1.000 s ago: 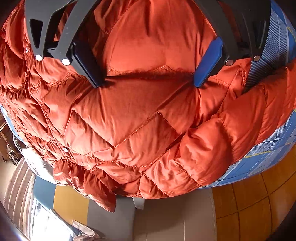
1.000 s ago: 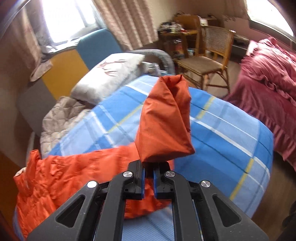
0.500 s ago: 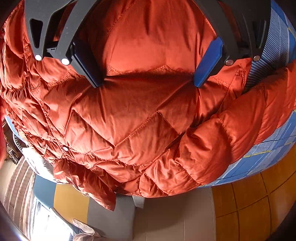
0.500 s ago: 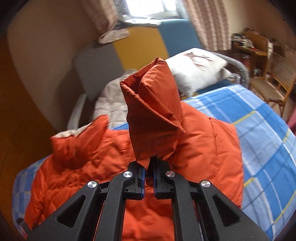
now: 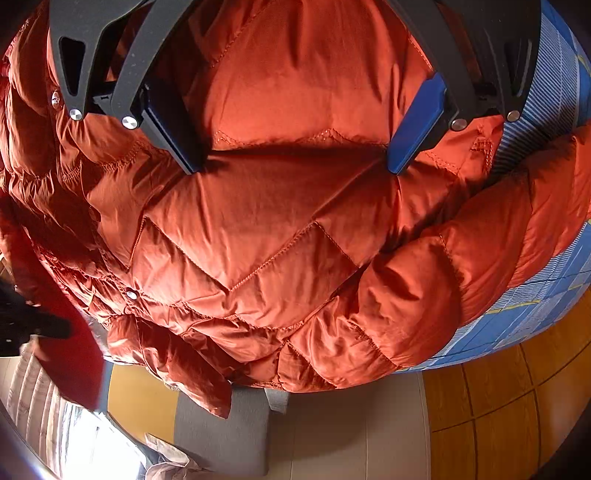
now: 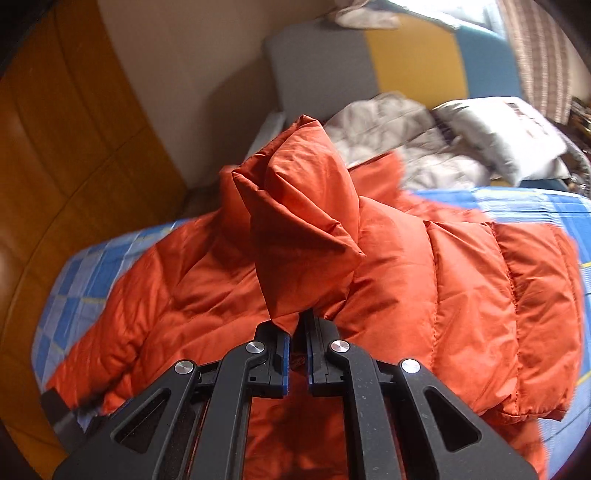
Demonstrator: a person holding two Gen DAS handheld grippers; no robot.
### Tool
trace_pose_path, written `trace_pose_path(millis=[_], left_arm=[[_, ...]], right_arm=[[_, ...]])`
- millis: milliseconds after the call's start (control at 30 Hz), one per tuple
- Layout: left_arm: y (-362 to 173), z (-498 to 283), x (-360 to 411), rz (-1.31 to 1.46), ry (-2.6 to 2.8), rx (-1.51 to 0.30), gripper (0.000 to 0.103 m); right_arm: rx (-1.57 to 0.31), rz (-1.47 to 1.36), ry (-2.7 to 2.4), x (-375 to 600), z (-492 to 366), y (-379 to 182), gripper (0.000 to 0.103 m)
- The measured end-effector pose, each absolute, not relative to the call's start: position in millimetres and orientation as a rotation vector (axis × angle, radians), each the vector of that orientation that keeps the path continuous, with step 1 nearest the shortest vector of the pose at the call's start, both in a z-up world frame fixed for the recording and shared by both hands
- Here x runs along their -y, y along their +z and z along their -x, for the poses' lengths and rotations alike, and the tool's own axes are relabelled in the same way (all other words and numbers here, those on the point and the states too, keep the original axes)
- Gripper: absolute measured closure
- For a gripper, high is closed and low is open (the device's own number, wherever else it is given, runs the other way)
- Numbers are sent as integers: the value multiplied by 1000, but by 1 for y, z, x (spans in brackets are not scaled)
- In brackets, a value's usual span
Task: Fold large clothes
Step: 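Lift the sleeve with the right tool and lay it across the jacket body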
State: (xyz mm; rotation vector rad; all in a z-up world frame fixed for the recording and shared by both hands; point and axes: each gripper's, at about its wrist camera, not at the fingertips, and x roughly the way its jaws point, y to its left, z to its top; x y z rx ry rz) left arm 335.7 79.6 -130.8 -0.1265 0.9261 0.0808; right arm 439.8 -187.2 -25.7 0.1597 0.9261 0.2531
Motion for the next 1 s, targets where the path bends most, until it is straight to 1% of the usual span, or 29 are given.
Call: trace_pose_path(millis=[267, 367, 400, 433, 467, 500, 533, 567, 833, 900, 933, 967, 1000], left_arm=[[-130, -336, -80, 131, 79, -924, 3], [-130, -335, -80, 132, 78, -924, 3], [-130, -335, -80, 133, 78, -924, 3], [-130, -336, -80, 133, 78, -924, 3], [-130, -336, -80, 133, 78, -923, 3], [-130, -336, -79, 133, 78, -923, 3], [-130, -337, -79, 133, 78, -923, 3], [-130, -336, -79, 134, 77, -923, 3], [-129, -338, -80, 139, 75, -922, 3], [-126, -336, -81, 153, 75, -919, 6], [-122, -335, -83, 181, 63, -906, 8], [-118, -332, -84, 196, 46, -895, 12], [-114, -331, -83, 198, 35, -886, 13]], right_arm=[[-1037, -91, 353, 140, -435, -62, 97], [-1052, -89, 362, 135, -435, -69, 97], [-1053, -93, 366, 134, -434, -72, 95], [-1054, -103, 380, 134, -434, -72, 89], [-1055, -113, 395, 133, -435, -72, 77], [-1058, -130, 421, 133, -435, -71, 69], [-1055, -137, 434, 130, -435, -71, 50], [-1045, -143, 447, 129, -434, -69, 44], [-1014, -170, 473, 134, -422, -55, 44], [-997, -196, 471, 146, -417, -50, 44], [-988, -209, 466, 153, -416, -48, 40], [-976, -223, 457, 161, -414, -45, 38], [-957, -243, 441, 173, -411, -41, 38]])
